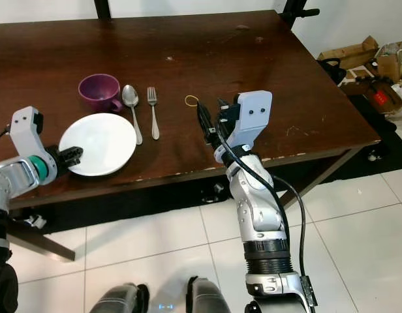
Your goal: Setting the table
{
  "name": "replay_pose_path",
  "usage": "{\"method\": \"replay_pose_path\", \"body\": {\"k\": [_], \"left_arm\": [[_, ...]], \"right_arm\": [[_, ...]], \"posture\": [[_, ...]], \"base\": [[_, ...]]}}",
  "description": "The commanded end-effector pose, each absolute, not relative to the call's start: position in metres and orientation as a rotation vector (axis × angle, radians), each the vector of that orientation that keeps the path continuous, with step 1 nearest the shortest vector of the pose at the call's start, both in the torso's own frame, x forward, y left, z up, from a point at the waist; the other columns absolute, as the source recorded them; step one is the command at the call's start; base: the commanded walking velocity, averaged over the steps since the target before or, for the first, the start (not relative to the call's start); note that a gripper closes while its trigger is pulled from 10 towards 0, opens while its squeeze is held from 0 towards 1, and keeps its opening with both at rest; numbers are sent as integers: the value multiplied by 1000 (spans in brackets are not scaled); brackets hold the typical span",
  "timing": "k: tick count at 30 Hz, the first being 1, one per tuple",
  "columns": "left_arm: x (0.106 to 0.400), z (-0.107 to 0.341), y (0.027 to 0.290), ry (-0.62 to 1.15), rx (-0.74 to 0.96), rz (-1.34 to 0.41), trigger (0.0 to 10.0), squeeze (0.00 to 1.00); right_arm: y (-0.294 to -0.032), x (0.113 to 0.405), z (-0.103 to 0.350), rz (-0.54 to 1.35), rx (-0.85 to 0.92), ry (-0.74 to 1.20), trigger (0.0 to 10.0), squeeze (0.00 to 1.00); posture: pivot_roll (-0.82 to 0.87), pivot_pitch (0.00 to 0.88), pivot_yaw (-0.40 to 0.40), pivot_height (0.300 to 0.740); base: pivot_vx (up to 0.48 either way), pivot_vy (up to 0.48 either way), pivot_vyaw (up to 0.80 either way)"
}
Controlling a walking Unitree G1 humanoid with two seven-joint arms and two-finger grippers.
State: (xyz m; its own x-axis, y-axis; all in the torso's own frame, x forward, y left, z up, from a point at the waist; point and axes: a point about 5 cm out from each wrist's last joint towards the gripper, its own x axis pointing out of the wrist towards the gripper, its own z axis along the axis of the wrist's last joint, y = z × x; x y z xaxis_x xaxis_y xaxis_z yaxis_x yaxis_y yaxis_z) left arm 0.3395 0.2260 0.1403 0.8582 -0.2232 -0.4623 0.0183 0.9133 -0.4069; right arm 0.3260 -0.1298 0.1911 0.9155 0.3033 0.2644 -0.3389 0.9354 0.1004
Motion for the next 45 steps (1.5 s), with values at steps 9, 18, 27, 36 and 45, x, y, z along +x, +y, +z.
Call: {"method": "replay_pose_path", "body": {"k": [9,18,27,36,45], "left_arm": [[340,158,219,390,-377,-117,0,0],[330,254,179,-218,-124,-227,10000,0],[314,283,134,-377,-74,-382,10000,0],[307,287,120,-457,-51,-418,10000,0],[303,289,120,-482,-42,-413,10000,0]], "right_arm": [[-131,327,195,325,164,-261,10000,0],[-112,310,246,527,376,-437,10000,0],[-95,296,267,668,405,-507,10000,0],[-97,296,270,660,396,-500,10000,0],[-101,301,252,619,309,-429,10000,0]], "posture": [[65,76,30,740],[65,69,22,740],[60,65,20,740],[46,48,15,740],[47,39,11,740]], "base": [[0,0,0],[0,0,0],[0,0,0],[0,0,0],[0,0,0]]}}
